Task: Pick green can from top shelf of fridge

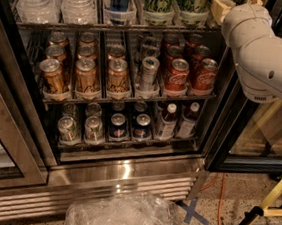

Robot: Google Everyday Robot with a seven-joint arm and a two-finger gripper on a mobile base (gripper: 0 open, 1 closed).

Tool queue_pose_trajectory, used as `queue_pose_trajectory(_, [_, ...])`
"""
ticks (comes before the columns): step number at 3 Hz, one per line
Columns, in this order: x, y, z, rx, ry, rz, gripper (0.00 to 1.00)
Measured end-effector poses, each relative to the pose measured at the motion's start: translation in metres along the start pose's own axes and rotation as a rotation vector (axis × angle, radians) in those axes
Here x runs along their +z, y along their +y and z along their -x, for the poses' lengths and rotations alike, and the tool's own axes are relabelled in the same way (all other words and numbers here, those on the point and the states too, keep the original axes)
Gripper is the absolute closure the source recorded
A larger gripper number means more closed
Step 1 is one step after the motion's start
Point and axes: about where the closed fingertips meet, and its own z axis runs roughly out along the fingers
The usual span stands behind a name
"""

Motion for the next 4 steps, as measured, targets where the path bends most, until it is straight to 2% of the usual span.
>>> queue_pose_trajectory(2, [-0.003, -0.001, 0.033, -0.013, -0.066, -0.017, 1.00])
queue_pose_trajectory(3, [-0.018, 0.007, 0.055, -0.019, -0.106, 0.008, 1.00])
queue_pose_trajectory(4, [-0.036, 0.018, 0.066, -0.001, -0.114, 0.047, 1.00])
